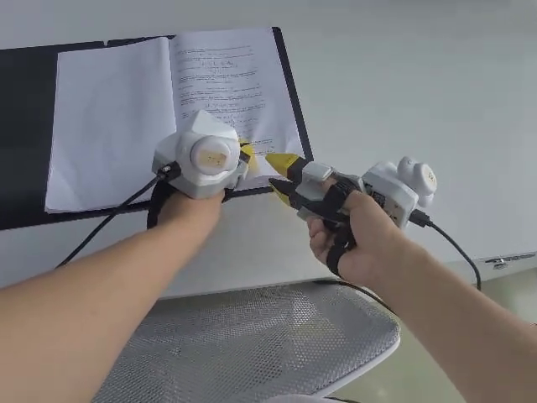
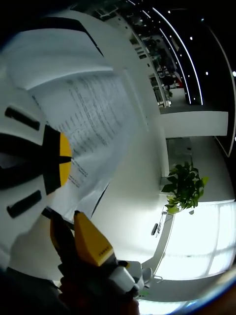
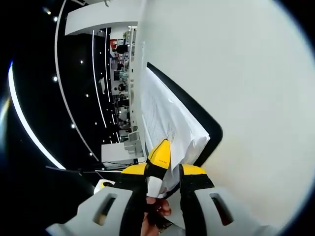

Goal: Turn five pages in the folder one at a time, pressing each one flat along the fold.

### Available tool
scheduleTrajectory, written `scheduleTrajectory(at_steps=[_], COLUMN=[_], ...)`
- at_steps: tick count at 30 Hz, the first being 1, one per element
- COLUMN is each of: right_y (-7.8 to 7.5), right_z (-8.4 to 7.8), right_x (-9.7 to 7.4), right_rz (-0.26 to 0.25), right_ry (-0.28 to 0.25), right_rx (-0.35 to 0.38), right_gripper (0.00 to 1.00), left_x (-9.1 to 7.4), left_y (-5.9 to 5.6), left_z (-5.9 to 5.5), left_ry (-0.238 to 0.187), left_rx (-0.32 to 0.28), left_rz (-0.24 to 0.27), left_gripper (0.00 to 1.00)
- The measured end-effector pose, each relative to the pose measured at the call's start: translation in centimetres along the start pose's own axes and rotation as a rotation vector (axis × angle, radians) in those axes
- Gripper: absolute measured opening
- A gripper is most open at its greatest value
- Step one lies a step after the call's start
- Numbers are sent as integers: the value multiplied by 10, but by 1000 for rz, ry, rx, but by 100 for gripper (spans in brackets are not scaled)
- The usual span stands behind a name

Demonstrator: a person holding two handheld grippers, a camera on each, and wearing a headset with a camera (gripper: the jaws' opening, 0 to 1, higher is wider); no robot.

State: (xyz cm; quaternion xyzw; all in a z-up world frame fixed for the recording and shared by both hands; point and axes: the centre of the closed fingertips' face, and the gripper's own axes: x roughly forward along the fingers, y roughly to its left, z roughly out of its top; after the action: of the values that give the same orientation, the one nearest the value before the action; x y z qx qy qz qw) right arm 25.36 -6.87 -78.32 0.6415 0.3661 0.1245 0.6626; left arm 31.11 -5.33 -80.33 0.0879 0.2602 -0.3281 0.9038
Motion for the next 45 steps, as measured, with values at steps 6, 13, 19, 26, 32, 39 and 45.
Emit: scheduleTrajectory(at_steps=[6, 13, 19, 26, 32, 39, 45], right_y=[-11, -22, -20, -5, 9, 31, 47], right_z=[2, 3, 3, 4, 2, -5, -13], right_x=[3, 2, 1, -1, -2, -4, -3], right_rz=[-74, -127, -137, -95, -69, -27, -4], right_ry=[17, -14, -40, -71, -67, -59, -51], right_rx=[-49, -50, -62, -123, -211, -374, -468], right_gripper=[12, 0, 0, 0, 0, 0, 0], left_x=[0, 0, -1, -13, -29, -57, -86], left_y=[0, 0, 1, 8, 16, 37, 63], left_z=[0, 1, 2, 11, 19, 26, 27], left_ry=[-3, 1, 8, -21, -35, -67, -96], left_rx=[-4, -21, -66, -131, -156, -209, -274], left_rz=[1, -6, -16, -22, -26, -10, 32], left_gripper=[0, 0, 0, 12, 14, 19, 20])
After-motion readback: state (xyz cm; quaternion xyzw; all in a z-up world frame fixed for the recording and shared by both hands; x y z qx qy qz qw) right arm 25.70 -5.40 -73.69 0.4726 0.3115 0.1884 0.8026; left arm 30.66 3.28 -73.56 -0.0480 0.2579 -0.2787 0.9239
